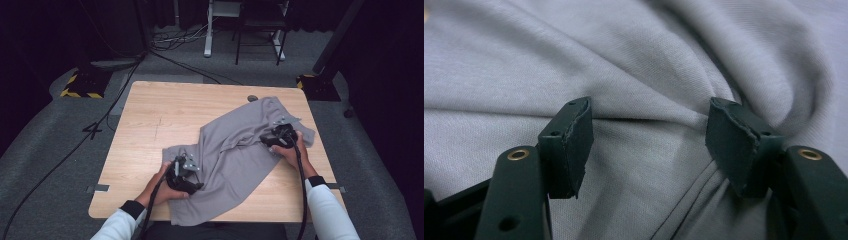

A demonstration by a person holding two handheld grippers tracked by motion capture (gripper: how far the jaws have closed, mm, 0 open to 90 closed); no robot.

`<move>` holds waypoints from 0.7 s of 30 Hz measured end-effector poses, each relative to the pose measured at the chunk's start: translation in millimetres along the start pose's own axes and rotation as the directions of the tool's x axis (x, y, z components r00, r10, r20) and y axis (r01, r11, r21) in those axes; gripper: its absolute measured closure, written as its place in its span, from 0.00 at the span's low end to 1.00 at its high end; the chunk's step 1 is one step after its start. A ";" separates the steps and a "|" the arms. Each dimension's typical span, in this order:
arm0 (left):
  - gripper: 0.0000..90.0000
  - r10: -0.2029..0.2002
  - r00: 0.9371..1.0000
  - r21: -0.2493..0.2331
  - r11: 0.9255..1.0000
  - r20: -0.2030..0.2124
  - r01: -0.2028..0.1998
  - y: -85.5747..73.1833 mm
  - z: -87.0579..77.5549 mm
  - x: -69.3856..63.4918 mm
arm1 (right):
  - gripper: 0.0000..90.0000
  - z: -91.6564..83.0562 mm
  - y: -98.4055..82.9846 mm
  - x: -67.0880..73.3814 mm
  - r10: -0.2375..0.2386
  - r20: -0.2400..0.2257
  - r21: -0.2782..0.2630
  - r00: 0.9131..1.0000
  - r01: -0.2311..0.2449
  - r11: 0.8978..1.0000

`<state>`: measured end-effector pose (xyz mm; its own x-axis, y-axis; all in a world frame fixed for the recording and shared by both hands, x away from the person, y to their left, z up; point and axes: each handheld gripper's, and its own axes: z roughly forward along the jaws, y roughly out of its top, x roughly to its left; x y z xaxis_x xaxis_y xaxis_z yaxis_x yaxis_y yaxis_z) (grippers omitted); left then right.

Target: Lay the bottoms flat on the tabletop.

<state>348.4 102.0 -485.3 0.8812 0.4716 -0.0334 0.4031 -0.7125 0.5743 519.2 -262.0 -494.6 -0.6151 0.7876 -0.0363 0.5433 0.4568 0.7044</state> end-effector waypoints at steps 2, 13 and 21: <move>0.41 0.032 0.999 0.013 0.999 0.022 -0.032 3.7 1.9 -19.1 | 0.39 8.6 8.8 9.4 -0.023 -0.019 -0.005 1.000 0.023 1.000; 0.33 0.128 0.992 -0.122 0.984 -0.007 -0.128 40.8 -16.4 -38.3 | 0.44 5.7 36.7 82.8 -0.175 -0.100 -0.024 0.980 0.173 0.985; 0.40 -0.112 0.967 -0.144 0.986 -0.230 0.080 59.1 0.4 76.0 | 0.43 -39.8 1.0 59.9 -0.087 -0.022 0.007 0.996 0.087 0.996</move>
<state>439.2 95.5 -454.2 0.7495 0.6556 0.0916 0.4329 -0.5900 0.6815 460.2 -230.9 -467.9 -0.6725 0.7355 -0.0822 0.4914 0.5268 0.6935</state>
